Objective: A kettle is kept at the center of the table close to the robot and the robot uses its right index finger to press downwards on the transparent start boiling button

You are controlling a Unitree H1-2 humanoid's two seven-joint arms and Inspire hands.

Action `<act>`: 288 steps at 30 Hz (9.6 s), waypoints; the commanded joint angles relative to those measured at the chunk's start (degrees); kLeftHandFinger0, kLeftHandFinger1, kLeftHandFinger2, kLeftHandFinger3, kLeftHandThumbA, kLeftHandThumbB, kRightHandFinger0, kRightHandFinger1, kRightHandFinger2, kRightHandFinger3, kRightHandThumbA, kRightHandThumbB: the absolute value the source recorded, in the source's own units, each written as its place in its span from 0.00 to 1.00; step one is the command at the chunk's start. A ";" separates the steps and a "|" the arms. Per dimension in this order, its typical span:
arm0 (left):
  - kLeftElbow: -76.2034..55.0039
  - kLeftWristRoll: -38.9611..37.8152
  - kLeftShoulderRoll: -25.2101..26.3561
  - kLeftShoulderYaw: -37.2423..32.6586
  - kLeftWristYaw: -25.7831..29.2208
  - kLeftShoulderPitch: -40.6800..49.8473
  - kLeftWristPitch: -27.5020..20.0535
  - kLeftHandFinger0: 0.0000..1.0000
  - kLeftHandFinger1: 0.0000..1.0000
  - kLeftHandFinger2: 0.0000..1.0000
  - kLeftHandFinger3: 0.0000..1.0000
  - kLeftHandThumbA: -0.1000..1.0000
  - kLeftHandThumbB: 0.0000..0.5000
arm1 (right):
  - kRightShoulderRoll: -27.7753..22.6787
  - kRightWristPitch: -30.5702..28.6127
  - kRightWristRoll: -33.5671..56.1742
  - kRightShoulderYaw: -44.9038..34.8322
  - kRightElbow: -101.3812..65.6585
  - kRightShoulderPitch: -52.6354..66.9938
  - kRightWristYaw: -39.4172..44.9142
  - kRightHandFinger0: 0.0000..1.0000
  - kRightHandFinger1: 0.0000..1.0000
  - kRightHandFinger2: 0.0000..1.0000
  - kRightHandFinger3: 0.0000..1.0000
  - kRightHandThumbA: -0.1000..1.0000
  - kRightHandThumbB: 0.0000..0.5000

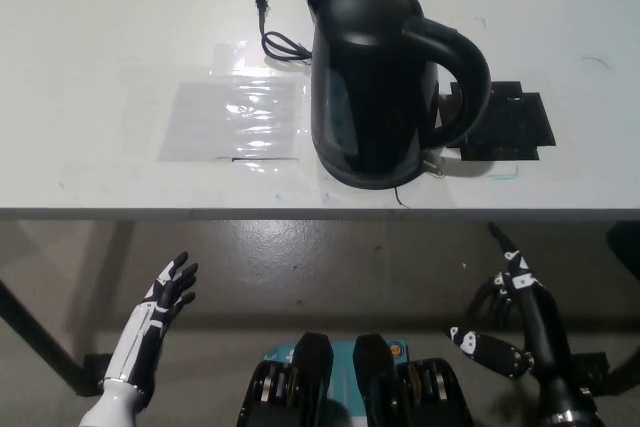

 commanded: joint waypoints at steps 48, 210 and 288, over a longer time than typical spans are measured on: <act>-2.89 -1.59 1.74 -0.05 -2.99 -2.67 -6.96 1.00 1.00 1.00 1.00 1.00 0.67 | -2.22 16.18 -29.23 6.92 4.13 -16.73 -1.69 0.00 0.00 0.00 1.00 1.00 0.50; -2.57 -2.18 2.22 0.25 -3.39 -5.18 -7.42 1.00 1.00 1.00 1.00 1.00 0.64 | -4.95 30.88 -27.93 16.94 14.24 -24.67 15.53 0.00 0.00 0.00 1.00 1.00 0.67; -1.37 -1.75 1.51 -0.43 -3.19 -2.00 -9.59 1.00 1.00 1.00 1.00 1.00 0.63 | -4.61 -14.47 22.54 -4.66 -1.78 0.97 4.49 1.00 1.00 1.00 1.00 1.00 0.61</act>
